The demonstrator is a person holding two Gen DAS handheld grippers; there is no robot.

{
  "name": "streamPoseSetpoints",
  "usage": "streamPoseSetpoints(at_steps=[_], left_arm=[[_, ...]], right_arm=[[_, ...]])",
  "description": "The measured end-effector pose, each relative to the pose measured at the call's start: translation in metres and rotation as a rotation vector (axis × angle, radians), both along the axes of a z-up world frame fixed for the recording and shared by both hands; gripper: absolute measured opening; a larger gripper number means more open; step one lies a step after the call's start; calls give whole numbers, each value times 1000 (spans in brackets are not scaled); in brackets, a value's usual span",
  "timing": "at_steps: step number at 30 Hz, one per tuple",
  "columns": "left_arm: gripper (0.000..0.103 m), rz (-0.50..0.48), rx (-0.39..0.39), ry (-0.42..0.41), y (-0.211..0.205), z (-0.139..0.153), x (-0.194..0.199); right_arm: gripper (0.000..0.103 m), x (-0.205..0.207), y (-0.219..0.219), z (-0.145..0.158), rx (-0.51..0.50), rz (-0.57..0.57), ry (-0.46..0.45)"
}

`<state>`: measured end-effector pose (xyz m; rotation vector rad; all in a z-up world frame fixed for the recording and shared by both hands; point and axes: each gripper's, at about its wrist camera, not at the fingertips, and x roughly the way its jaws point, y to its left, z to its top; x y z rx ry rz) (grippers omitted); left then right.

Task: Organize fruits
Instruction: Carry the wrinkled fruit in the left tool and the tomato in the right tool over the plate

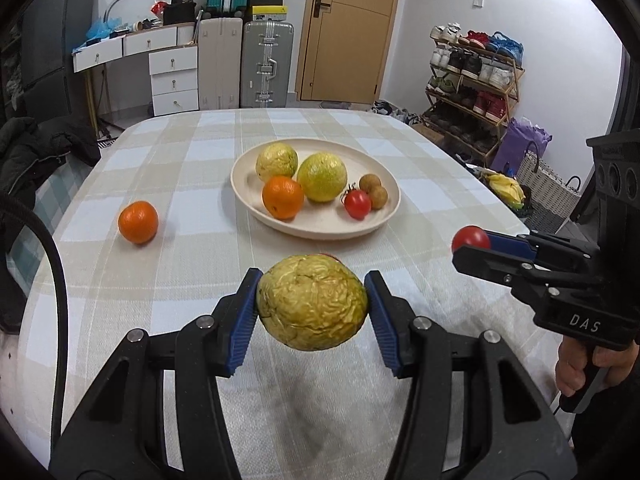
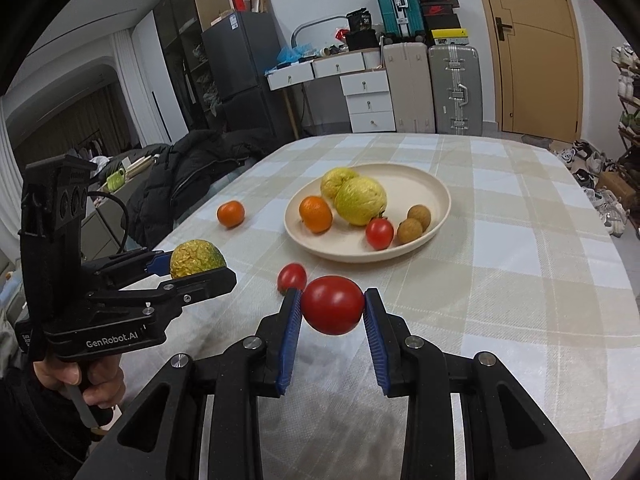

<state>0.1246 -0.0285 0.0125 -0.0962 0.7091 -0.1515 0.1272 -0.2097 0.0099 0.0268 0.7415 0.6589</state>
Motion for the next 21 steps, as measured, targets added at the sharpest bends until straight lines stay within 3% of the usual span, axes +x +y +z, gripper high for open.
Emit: streamPoseSetpoints(at_steps=[21], left_arm=[[49, 19, 11, -49, -2, 15, 38]], right_arm=[[32, 40, -10, 24, 24, -51, -23]])
